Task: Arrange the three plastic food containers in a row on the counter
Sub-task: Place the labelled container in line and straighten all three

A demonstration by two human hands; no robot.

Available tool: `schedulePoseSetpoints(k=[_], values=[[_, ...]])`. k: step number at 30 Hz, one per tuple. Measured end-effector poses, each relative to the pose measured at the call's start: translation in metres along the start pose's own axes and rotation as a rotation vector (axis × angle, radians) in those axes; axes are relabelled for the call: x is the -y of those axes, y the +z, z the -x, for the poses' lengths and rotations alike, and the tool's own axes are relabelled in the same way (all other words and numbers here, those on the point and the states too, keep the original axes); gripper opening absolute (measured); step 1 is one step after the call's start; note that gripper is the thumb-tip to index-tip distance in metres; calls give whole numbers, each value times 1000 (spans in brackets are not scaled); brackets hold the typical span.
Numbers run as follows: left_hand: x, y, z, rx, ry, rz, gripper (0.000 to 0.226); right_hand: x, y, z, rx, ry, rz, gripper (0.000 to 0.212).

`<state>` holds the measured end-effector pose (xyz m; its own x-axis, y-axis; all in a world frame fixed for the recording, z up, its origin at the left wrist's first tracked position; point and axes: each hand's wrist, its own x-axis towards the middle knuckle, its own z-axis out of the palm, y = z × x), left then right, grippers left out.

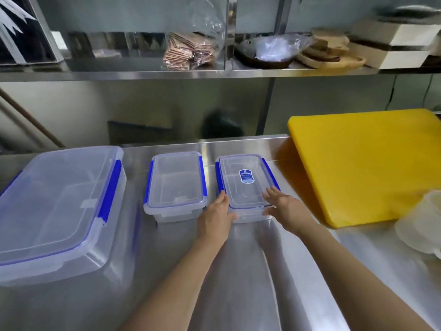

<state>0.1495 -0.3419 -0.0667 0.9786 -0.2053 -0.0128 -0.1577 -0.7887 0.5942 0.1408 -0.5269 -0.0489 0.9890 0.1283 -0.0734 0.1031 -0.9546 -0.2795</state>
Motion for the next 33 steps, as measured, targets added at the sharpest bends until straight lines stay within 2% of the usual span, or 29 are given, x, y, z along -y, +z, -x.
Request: schedulePoseSetpoints(k=[11,15,21,25,29,31,33], values=[[-6,22,-34,-85,-12,125,61,-38,7,-18,-115,-63,-27,56],[-19,31,-41,-68,-8,215,62,-53,8,-11,-155,-51,-1,78],[-46,52,-48,-42,6,219,62,-84,5,-4,-221,-14,49,96],[-54,62,-53,-15,23,186,62,-94,1,-2,-213,-3,61,95],[-49,55,-49,-5,84,87,65,-95,1,-2,-188,-5,93,81],[-43,40,-45,-72,118,72,63,-94,-2,-1,-184,14,131,73],[-34,18,-38,-242,99,126,57,-82,-7,-2,-247,21,105,69]])
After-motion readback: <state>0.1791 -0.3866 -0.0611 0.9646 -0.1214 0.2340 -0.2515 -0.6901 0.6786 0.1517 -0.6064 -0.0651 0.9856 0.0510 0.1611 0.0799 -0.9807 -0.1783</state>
